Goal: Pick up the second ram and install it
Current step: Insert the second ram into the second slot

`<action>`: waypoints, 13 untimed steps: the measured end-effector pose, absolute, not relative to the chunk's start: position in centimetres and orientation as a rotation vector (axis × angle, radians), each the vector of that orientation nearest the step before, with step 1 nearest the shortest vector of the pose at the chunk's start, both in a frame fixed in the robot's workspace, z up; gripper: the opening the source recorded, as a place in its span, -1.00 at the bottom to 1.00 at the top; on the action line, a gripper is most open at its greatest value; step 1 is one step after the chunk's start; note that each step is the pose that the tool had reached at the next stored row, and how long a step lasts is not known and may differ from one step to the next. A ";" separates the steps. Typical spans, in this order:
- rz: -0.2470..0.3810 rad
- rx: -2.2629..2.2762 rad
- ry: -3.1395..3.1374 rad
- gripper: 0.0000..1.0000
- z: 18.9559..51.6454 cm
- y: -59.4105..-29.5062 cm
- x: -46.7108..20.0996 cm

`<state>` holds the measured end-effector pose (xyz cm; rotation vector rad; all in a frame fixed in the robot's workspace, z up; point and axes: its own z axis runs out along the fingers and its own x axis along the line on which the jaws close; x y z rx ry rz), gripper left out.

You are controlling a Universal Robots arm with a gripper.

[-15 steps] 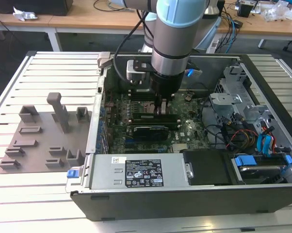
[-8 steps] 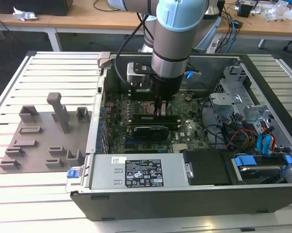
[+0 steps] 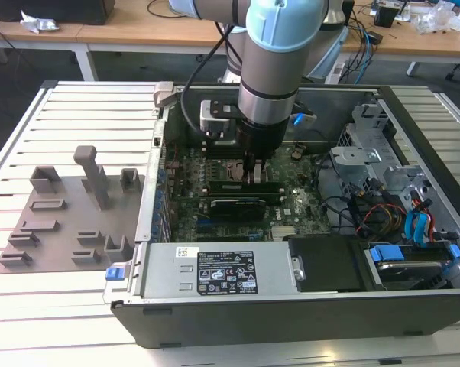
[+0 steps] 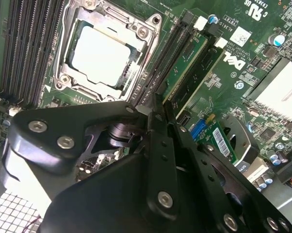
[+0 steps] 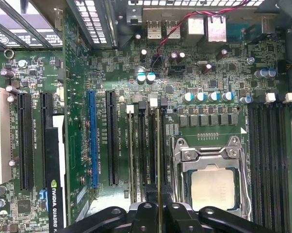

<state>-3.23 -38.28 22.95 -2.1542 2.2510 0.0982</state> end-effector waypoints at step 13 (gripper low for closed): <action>0.099 -2.156 2.249 -0.73 22.7 -38.3 -3.2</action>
